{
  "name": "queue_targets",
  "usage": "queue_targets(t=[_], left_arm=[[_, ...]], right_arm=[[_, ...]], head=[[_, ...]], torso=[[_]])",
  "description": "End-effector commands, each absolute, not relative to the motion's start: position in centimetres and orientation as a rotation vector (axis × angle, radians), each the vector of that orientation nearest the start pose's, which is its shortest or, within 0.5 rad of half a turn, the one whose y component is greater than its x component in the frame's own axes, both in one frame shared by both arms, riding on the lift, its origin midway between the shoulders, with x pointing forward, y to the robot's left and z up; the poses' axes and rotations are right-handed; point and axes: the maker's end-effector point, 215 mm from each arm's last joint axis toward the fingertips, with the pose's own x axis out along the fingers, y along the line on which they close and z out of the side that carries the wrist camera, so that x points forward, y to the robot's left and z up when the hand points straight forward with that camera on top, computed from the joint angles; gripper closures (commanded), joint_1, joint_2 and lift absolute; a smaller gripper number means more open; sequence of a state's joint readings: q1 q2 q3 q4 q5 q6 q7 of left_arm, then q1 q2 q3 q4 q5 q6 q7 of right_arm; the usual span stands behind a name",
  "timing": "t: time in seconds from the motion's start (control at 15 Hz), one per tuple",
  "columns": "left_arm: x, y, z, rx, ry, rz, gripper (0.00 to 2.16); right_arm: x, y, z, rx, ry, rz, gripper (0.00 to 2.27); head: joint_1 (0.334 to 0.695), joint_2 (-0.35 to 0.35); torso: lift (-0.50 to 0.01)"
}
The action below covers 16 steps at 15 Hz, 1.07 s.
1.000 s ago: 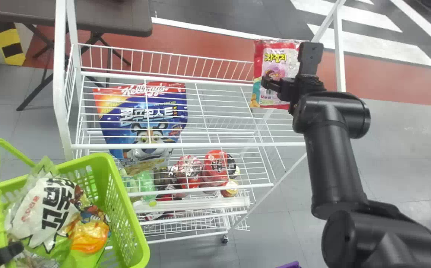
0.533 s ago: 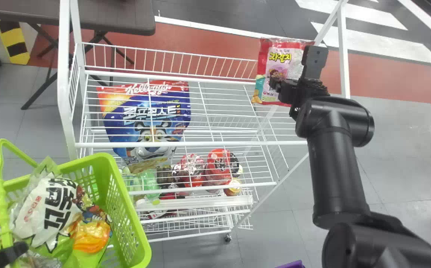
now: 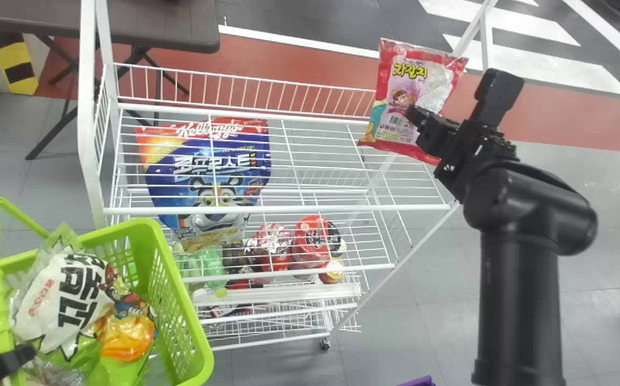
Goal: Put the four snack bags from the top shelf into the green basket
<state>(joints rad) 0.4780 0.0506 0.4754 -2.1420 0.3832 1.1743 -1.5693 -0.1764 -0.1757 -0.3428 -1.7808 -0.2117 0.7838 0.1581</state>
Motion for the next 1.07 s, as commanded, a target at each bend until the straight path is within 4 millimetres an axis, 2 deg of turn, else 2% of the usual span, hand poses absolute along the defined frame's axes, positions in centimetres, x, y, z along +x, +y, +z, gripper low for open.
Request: queue_targets(t=[0.0,0.13,0.2,0.27,0.33,0.4,0.53,0.6,0.67,0.8,1.0], left_arm=[[25.2,17.0,-32.8,-0.96,0.515,-1.181,2.15],[25.3,16.9,-32.6,-0.959,0.512,-1.184,2.15],[25.4,16.9,-32.5,-0.957,0.51,-1.186,2.15],[25.5,16.9,-32.5,-0.955,0.507,-1.187,2.15],[25.6,16.9,-32.4,-0.952,0.506,-1.187,2.15],[25.8,17.0,-32.4,-0.952,0.504,-1.187,2.15],[26.9,17.2,-33.2,-0.955,0.509,-1.172,2.15],[27.3,17.2,-33.5,-0.961,0.511,-1.169,2.15],[27.3,17.0,-33.7,-0.962,0.52,-1.168,2.15],[27.2,16.6,-33.6,-0.965,0.528,-1.179,2.15],[27.0,16.1,-33.3,-0.974,0.536,-1.191,2.15]], right_arm=[[57.2,-35.8,-29.4,0.214,0.348,0.019,2.25],[54.0,-28.9,-29.3,0.241,0.418,0.165,2.25],[51.9,-24.8,-30.3,0.245,0.49,0.245,2.25],[50.1,-21.7,-31.0,0.248,0.549,0.313,2.25],[48.2,-18.3,-31.8,0.253,0.612,0.388,2.25],[45.9,-15.3,-32.3,0.255,0.676,0.464,2.25],[42.9,-11.0,-32.1,0.263,0.734,0.575,2.25],[41.7,-8.7,-31.4,0.263,0.734,0.635,2.25],[41.2,-7.0,-30.3,0.273,0.718,0.676,2.25],[40.2,-3.8,-29.0,0.284,0.7,0.752,2.25],[37.9,0.5,-29.0,0.274,0.722,0.845,2.25]], head=[[0.695,-0.313],[0.695,-0.281],[0.695,-0.254],[0.695,-0.219],[0.695,-0.18],[0.695,-0.101],[0.695,-0.024],[0.695,0.018],[0.695,0.086],[0.695,0.144],[0.695,0.23]], torso=[[-0.003],[-0.003],[-0.003],[-0.003],[-0.003],[-0.003],[-0.003],[-0.003],[-0.003],[-0.003],[-0.003]])
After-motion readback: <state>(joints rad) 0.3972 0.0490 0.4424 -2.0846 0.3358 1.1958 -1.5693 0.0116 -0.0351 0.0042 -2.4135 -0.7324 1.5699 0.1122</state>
